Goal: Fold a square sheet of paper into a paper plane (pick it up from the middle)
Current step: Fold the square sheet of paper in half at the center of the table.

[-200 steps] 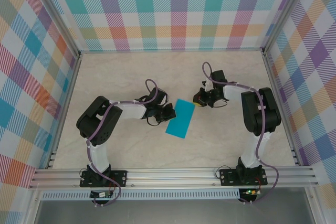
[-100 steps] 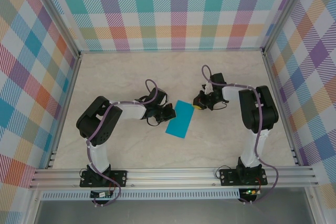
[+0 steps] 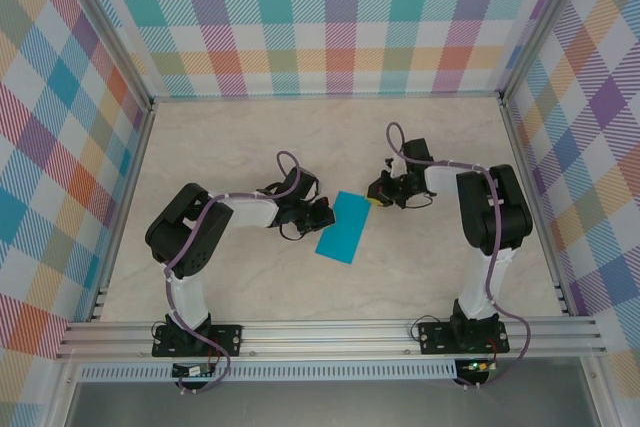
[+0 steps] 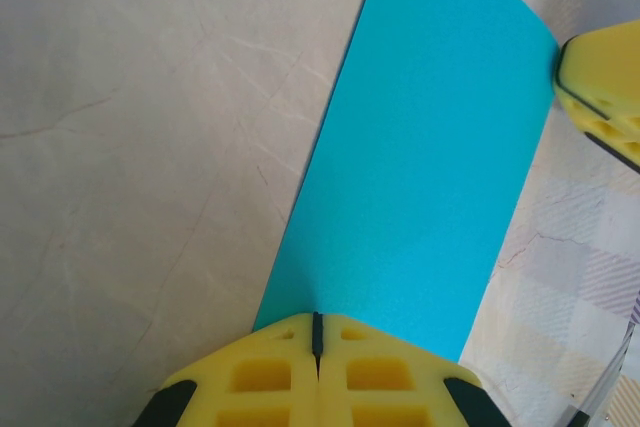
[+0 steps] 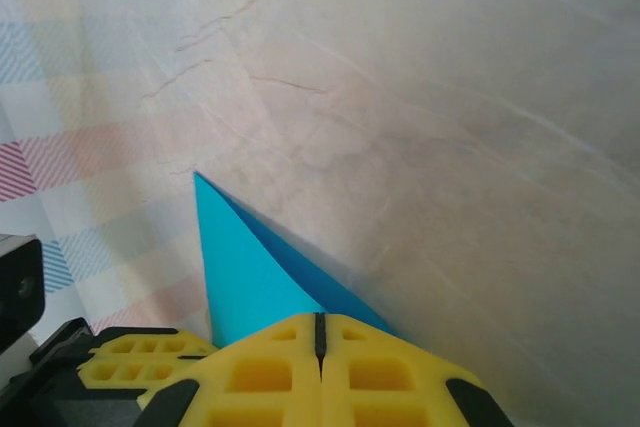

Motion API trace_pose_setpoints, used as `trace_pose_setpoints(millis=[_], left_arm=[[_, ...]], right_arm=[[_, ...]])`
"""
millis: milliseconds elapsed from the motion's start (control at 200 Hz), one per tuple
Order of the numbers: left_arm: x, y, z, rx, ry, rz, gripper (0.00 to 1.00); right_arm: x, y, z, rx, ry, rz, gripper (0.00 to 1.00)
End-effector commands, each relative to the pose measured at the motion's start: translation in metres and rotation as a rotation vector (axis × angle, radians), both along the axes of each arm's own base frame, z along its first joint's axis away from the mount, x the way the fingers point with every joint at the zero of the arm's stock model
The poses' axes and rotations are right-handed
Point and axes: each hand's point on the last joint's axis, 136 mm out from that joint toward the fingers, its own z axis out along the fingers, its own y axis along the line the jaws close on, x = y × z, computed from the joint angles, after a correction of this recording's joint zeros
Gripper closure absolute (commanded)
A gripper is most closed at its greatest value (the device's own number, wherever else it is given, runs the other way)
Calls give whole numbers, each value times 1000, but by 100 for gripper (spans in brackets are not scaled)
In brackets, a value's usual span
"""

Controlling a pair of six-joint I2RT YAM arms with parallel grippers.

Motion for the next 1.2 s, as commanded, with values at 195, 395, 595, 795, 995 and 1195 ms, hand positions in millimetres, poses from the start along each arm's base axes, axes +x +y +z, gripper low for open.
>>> trace_pose_setpoints(millis=[195, 395, 595, 795, 995, 1195], left_arm=[[-40, 31, -52, 176, 163, -10, 100], [-40, 32, -52, 181, 163, -11, 100], [-40, 31, -52, 181, 164, -12, 100], [-40, 30, -50, 176, 163, -11, 100], [-39, 30, -49, 179, 163, -11, 100], [-39, 31, -49, 183, 162, -15, 100]], right_arm=[[-15, -6, -34, 25, 101, -36, 100], [-4, -2, -2, 63, 72, -45, 100], [11, 3, 32, 98, 15, -42, 100], [6, -3, 5, 56, 53, -57, 100], [-5, -6, -17, 39, 81, -52, 100], [-10, -13, -28, -6, 59, -47, 100]])
